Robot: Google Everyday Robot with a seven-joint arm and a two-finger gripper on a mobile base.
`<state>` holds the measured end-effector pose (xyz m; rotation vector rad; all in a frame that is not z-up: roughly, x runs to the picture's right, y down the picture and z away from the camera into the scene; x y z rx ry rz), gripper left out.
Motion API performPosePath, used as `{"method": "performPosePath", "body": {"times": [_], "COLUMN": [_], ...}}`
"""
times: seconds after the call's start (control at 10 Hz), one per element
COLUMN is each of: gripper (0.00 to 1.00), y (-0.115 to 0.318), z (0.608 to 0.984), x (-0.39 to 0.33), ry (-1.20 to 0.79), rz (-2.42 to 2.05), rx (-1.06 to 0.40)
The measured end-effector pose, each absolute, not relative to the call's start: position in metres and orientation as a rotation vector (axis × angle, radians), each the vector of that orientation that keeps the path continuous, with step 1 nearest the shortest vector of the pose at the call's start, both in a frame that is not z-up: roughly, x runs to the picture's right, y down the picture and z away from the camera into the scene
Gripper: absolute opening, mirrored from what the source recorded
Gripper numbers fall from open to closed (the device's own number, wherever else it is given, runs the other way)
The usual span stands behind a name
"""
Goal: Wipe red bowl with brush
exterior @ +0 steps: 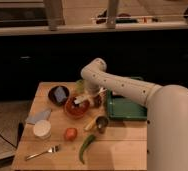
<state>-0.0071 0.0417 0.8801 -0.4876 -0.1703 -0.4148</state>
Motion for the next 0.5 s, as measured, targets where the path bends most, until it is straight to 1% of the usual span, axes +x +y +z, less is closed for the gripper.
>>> {"method": "performPosePath", "body": {"times": [0.5], "gripper": [0.01], "y": [0.041], "z": [0.879], "x": [-0.054], "ry": [-0.176], "rz": [-0.527], "rx": [-0.481]}}
